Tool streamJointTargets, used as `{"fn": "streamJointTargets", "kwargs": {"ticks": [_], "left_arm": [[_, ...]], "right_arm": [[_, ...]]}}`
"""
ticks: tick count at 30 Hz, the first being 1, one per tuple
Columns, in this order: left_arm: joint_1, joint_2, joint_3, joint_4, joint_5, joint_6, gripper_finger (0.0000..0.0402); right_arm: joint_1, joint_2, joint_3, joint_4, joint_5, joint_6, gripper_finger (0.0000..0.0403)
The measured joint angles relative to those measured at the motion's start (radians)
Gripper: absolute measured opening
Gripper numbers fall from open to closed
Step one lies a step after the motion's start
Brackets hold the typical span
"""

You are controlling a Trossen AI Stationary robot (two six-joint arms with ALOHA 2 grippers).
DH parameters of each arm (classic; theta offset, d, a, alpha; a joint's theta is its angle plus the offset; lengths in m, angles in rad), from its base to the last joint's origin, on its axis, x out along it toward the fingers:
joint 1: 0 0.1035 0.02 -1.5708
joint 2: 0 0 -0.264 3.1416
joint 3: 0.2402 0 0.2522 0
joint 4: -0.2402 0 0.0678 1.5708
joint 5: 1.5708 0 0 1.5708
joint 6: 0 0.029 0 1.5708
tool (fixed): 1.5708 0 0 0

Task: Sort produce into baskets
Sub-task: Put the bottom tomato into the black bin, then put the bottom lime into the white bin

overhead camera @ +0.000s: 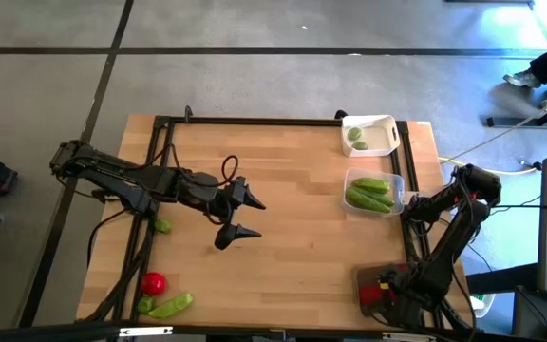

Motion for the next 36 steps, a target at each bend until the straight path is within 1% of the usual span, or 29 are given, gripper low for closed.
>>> {"fn": "streamJointTargets", "kwargs": {"ticks": [4, 9, 19, 24, 28, 31, 33, 36], "left_arm": [[0.0, 0.0, 0.0, 0.0, 0.0, -0.001, 0.0377], [0.0, 0.0, 0.0, 0.0, 0.0, -0.002, 0.0377], [0.0, 0.0, 0.0, 0.001, 0.0, -0.005, 0.0377], [0.0, 0.0, 0.0, 0.001, 0.0, -0.005, 0.0377], [0.0, 0.0, 0.0, 0.001, 0.0, -0.005, 0.0377], [0.0, 0.0, 0.0, 0.027, 0.0, -0.024, 0.0377], [0.0, 0.0, 0.0, 0.041, 0.0, -0.037, 0.0377], [0.0, 0.0, 0.0, 0.041, 0.0, -0.033, 0.0377]], "right_arm": [[-0.001, 0.0, -0.001, 0.009, 0.0, -0.005, 0.034], [-0.001, 0.0, -0.001, 0.018, -0.005, -0.014, 0.0346], [-0.007, 0.0, 0.044, 0.0, -0.036, -0.012, 0.0318], [-0.011, 0.0, 0.069, 0.001, -0.024, -0.011, 0.0304], [-0.024, 0.0, 0.118, -0.029, -0.008, -0.012, 0.0295], [-0.044, 0.0, 0.169, -0.063, 0.054, -0.031, 0.0289], [-0.065, -0.001, 0.207, -0.088, 0.125, -0.076, 0.0286], [-0.101, -0.001, 0.249, -0.137, 0.31, -0.164, 0.0284]]}}
